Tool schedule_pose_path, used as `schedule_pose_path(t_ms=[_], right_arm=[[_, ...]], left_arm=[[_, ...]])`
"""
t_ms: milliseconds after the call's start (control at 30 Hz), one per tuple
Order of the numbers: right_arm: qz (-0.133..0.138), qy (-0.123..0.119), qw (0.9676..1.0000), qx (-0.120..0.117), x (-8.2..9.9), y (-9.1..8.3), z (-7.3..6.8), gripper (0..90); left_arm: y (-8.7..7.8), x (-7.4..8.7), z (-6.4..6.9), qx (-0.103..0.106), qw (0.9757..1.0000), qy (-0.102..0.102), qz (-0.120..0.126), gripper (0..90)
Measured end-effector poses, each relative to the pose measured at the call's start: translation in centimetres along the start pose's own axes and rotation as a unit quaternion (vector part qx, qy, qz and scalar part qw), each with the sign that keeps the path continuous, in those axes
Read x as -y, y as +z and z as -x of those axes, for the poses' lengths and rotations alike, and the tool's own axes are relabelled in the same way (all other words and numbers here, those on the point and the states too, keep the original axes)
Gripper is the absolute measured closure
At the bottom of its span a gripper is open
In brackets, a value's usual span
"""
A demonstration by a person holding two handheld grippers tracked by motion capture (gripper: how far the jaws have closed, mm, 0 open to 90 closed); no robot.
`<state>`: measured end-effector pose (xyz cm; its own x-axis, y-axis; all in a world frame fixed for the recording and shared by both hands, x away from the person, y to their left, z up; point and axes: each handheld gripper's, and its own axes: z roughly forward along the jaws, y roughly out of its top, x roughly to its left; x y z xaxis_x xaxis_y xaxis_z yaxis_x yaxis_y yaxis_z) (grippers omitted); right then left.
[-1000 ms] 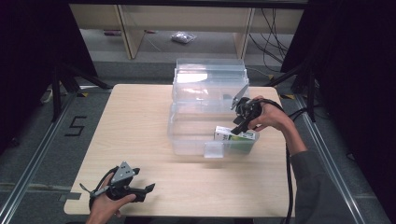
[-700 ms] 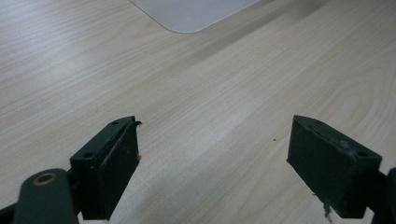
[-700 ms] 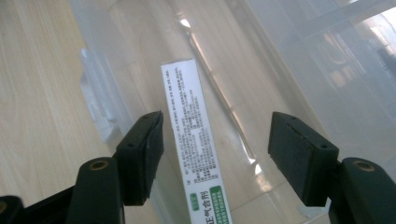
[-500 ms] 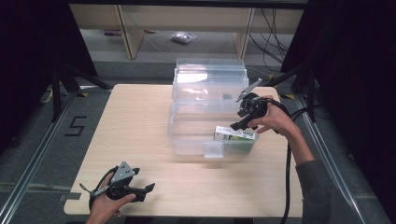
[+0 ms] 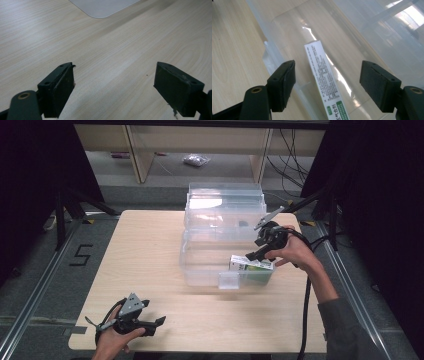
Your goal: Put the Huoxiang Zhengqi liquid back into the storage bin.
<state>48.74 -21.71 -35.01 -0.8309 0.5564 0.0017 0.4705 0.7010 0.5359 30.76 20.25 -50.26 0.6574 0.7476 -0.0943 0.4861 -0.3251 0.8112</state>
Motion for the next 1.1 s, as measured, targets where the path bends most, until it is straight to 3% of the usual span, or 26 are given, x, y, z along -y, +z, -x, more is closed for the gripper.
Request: schedule_pose_path(t_ms=[100, 133, 200, 300, 533, 667, 800, 833, 967, 1000, 1033, 1100], right_arm=[[0.012, 0.002, 0.9999, 0.002, 0.1, -0.1, -0.2, 28.7], [0.012, 0.015, 0.9998, -0.001, 0.1, -0.1, -0.5, 28.2], [0.024, 0.004, 0.9997, 0.001, 0.1, -0.1, -0.5, 28.1], [0.032, 0.010, 0.9994, -0.001, 0.2, -0.2, -0.9, 27.1], [0.033, 0.023, 0.9992, 0.001, 0.4, 0.1, -1.5, 26.0], [0.044, 0.019, 0.9988, 0.010, 0.7, 0.1, -1.6, 25.0], [0.047, 0.027, 0.9985, 0.009, 1.0, 0.3, -2.0, 24.1], [0.043, 0.038, 0.9983, 0.008, 1.1, 0.3, -2.2, 24.1], [0.050, 0.021, 0.9985, 0.009, 1.3, 0.3, -2.1, 23.6], [0.050, 0.021, 0.9985, 0.009, 1.3, 0.3, -2.1, 23.6], [0.051, 0.038, 0.9979, 0.005, 1.4, 0.4, -2.4, 23.4], [0.049, 0.033, 0.9982, 0.008, 1.4, 0.3, -2.4, 23.4]], left_arm=[[0.0, 0.0, 0.0, -0.001, 1.0000, 0.002, -0.003, 15.8], [0.0, 0.0, 0.0, 0.000, 1.0000, 0.000, 0.000, 15.8], [0.0, 0.0, 0.0, 0.000, 1.0000, 0.000, 0.000, 15.8], [0.0, 0.0, 0.0, -0.002, 1.0000, 0.001, -0.002, 15.8], [-0.1, 0.0, -0.1, 0.000, 1.0000, 0.001, -0.001, 15.8], [0.0, 0.0, 0.0, 0.000, 1.0000, -0.002, 0.001, 15.8], [0.0, 0.0, 0.0, 0.000, 1.0000, -0.001, -0.001, 15.8], [0.0, 0.0, 0.0, 0.000, 1.0000, -0.001, -0.001, 15.8], [0.0, 0.0, 0.0, 0.001, 1.0000, -0.001, 0.000, 15.8], [0.0, 0.0, 0.0, 0.001, 1.0000, -0.001, 0.000, 15.8], [0.0, 0.0, 0.0, 0.001, 1.0000, 0.000, 0.000, 15.8], [0.0, 0.0, 0.0, 0.000, 1.0000, -0.001, 0.000, 15.8]])
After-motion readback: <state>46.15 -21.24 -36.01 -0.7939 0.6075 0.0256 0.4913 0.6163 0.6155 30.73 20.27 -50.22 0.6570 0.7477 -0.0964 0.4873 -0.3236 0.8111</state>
